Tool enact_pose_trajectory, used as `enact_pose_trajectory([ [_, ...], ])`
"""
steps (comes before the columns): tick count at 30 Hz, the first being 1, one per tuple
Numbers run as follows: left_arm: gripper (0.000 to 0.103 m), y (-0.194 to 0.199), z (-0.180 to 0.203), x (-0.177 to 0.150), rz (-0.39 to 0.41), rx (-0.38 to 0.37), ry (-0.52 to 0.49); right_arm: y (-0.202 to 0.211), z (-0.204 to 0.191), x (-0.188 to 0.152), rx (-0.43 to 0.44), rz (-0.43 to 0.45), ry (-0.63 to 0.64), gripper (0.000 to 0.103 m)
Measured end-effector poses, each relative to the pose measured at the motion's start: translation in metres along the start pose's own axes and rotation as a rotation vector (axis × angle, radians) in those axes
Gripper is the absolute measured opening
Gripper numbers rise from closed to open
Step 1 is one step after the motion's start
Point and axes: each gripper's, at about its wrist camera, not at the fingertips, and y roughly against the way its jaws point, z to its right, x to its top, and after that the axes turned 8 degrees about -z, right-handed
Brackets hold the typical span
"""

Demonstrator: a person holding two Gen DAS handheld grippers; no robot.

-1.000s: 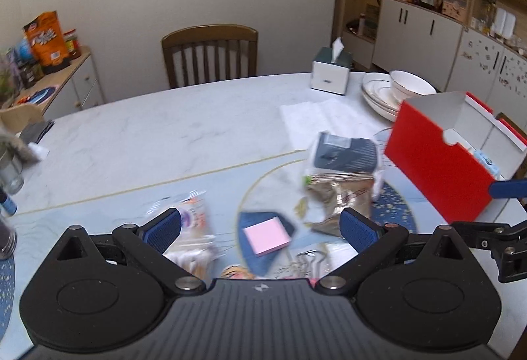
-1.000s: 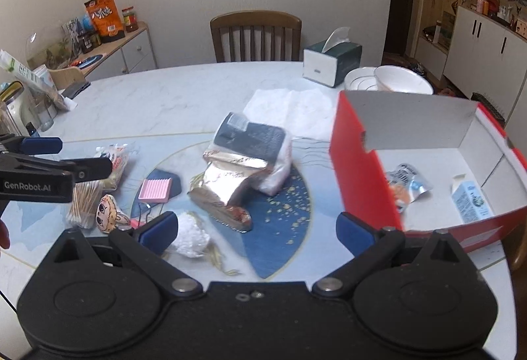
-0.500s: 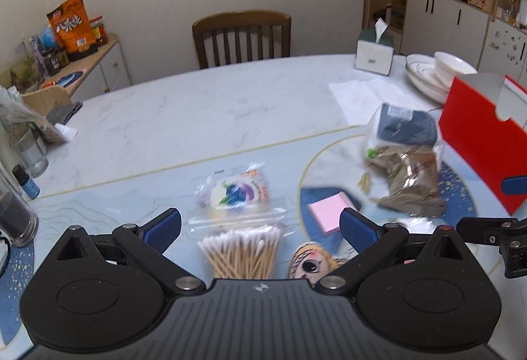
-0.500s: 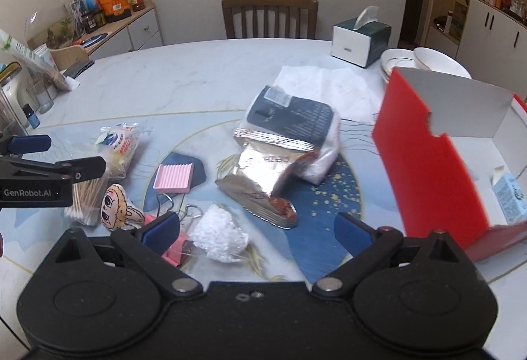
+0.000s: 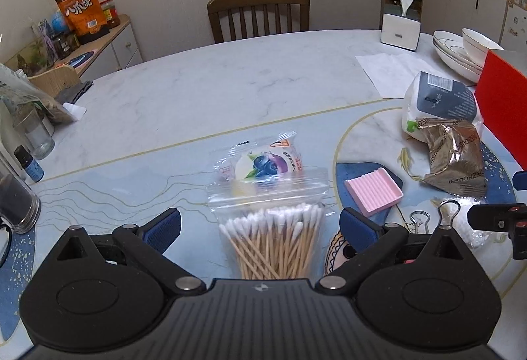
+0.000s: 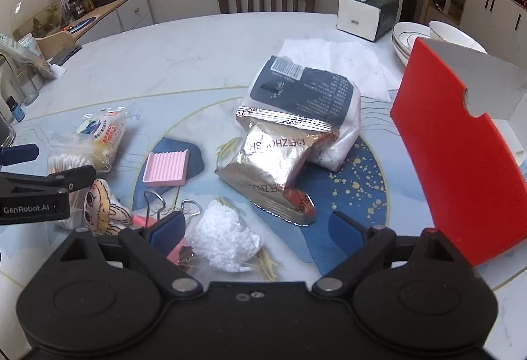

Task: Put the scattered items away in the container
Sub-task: 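Withdraw both tools from the red box back over the table items, then grasp the cotton swab bag with the left tool while the right tool grasps the bead bag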

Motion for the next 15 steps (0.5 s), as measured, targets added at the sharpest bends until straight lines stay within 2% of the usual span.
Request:
enact_pose_trajectory([
  [8,0.103,0.0,-0.002,-0.001,-0.019,0.006,0.026,-0.016,-0.003,0.008,-0.011,-0.034,-0.039,0.09],
  [12,0.103,-0.004,-0.008,0.004,-0.042,-0.036,0.073,-0.024,-0.005,0.009,-0.018,-0.061,-0.046,0.088],
  [15,0.103,-0.009,-0.008,0.006,-0.069,-0.05,0.071,-0.028,-0.006,0.008,-0.025,-0.078,-0.041,0.085],
])
